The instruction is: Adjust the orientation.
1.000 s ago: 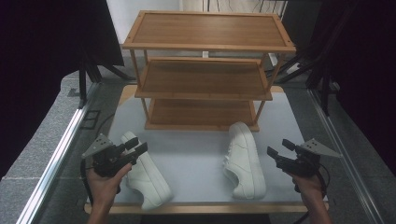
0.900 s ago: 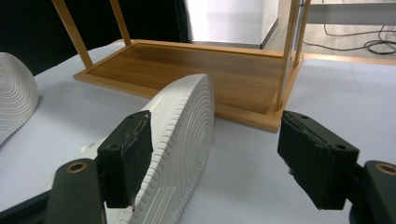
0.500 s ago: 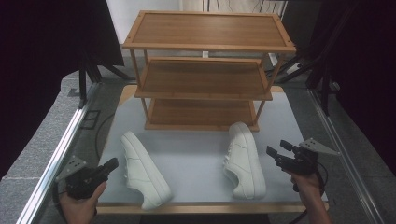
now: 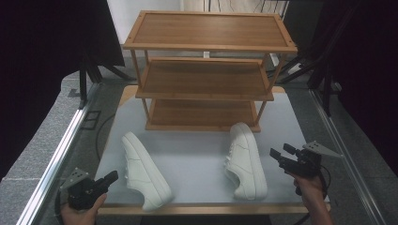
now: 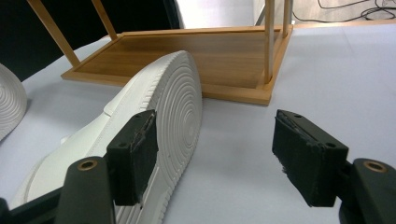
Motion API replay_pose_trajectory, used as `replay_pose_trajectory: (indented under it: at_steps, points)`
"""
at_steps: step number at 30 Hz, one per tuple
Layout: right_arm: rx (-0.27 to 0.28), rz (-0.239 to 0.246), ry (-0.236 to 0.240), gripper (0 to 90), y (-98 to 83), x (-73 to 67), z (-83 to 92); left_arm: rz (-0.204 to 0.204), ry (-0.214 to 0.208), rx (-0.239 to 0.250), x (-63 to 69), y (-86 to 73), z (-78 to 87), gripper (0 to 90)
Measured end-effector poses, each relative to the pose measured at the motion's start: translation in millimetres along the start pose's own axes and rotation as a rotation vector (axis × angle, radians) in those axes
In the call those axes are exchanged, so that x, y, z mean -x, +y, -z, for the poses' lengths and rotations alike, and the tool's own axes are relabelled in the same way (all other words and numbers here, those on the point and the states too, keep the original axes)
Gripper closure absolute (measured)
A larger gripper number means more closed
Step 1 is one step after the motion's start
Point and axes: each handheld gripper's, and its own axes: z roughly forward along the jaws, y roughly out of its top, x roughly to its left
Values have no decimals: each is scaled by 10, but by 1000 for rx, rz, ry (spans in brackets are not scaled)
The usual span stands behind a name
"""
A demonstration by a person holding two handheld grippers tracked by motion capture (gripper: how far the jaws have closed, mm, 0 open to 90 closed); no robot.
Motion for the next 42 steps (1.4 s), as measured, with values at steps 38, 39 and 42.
replay_pose_trajectory:
  at_steps: [38, 39, 42]
  points:
    - [-10, -55, -34, 312, -71, 84, 33, -144, -180, -33, 704, 684, -1012, 851]
    - [-10, -55, -34, 312, -75, 87, 38, -157, -176, -59, 782, 725, -1128, 852]
    - [-8, -57, -38, 312, -88, 97, 45, -149, -193, -53, 842, 752, -1147, 847]
